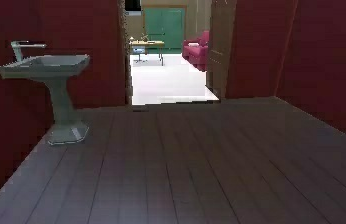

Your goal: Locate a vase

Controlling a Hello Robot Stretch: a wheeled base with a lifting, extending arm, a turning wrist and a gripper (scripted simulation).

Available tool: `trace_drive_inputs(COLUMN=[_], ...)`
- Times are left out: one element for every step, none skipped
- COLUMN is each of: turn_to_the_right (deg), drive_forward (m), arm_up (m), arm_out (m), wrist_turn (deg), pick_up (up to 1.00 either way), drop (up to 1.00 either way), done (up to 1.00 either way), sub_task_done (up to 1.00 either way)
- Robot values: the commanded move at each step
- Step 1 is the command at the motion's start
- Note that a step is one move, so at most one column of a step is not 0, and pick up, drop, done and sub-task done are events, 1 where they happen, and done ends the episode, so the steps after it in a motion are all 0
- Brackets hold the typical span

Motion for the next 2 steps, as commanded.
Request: trace_drive_inputs(turn_to_the_right=[0.0, -3.0], drive_forward=[1.0, 0.0], arm_up=[0.0, 0.0], arm_out=[0.0, 0.0], wrist_turn=[0.0, 0.0], pick_up=[0.0, 0.0], drop=[0.0, 0.0], done=[0.0, 0.0], sub_task_done=[0.0, 0.0])
